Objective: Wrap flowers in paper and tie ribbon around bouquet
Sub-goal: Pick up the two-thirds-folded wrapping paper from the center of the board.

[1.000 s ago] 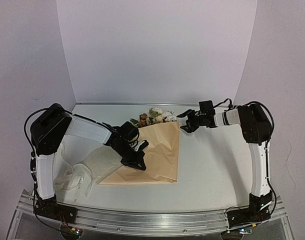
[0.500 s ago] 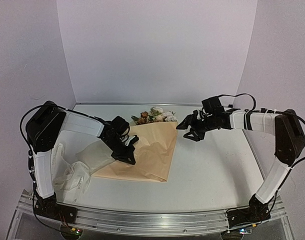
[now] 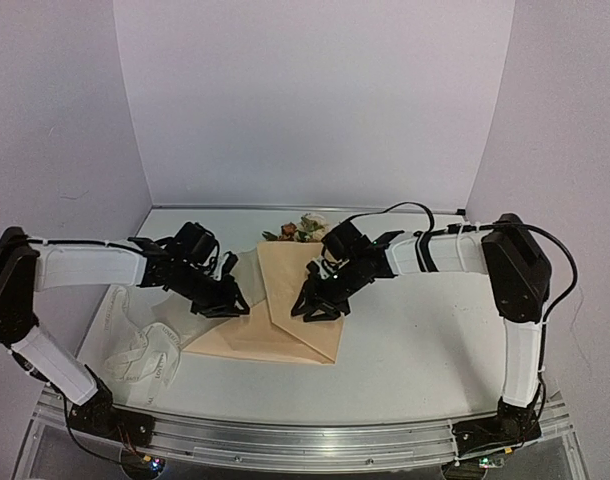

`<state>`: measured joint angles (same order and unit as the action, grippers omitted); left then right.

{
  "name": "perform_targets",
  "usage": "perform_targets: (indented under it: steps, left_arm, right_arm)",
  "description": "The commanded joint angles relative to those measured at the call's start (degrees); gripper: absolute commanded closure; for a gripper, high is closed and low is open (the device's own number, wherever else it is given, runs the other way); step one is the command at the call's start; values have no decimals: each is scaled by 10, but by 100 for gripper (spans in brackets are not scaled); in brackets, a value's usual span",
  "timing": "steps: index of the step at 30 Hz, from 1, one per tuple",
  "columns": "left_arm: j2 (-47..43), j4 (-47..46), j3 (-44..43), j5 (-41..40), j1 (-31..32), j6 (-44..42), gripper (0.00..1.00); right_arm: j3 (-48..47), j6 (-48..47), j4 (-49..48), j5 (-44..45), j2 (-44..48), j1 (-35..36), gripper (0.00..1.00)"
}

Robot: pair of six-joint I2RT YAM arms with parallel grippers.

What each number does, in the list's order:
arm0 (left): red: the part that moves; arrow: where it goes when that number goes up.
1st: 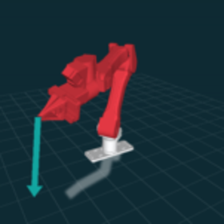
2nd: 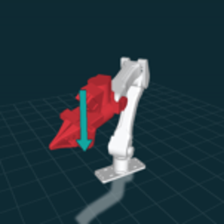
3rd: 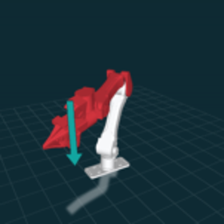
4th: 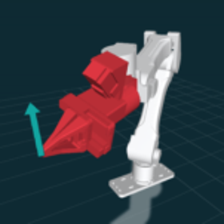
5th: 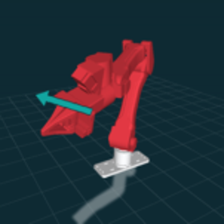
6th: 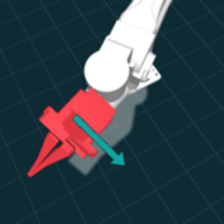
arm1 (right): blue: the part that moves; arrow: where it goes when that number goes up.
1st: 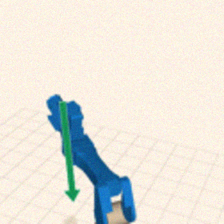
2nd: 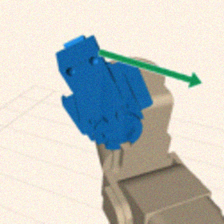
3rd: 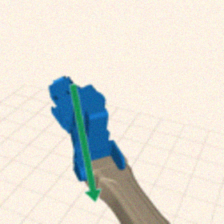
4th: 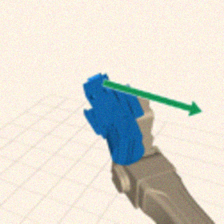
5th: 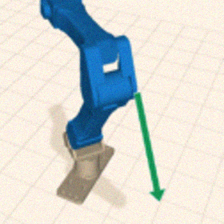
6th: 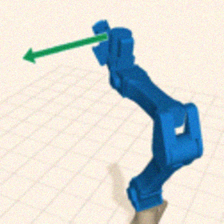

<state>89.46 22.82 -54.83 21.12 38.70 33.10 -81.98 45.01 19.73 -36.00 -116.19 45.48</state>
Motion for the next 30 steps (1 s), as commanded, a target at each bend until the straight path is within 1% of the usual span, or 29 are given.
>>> perform_targets:
  steps: [1, 4, 7, 10, 12, 16, 20, 24, 26, 30]
  left_arm:
    - [-104, -5, 105, -51, 1, 162, 73]
    - [-175, 26, 172, -84, 2, 237, 71]
    - [-246, 44, 226, -104, 2, 286, 68]
    - [-266, 36, 248, -103, 1, 305, 65]
    - [-261, 28, 253, -104, 1, 305, 63]
    - [-237, -24, 268, -101, 1, 311, 59]
    - [-193, -67, 268, -95, 0, 305, 57]
    - [-155, -91, 255, -93, -13, 288, 57]
    - [-147, -96, 250, -101, -24, 280, 56]
    - [-134, -117, 250, -97, -51, 276, 57]
  right_arm:
    - [-36, -1, 11, -21, -35, 19, 64]
    - [-43, 0, 14, -18, -58, 24, 65]
    - [-46, 9, 19, -7, -71, 29, 66]
    - [-36, 18, 26, 12, -78, 35, 66]
    - [-26, 22, 30, 29, -80, 38, 67]
    - [5, 31, 36, 88, -69, 38, 69]
    - [23, 38, 78, 176, -53, 37, 71]
    - [49, 54, 88, 238, -35, 29, 72]
    - [52, 59, 88, 242, -32, 24, 72]
    - [35, 66, 81, 208, -42, 23, 71]
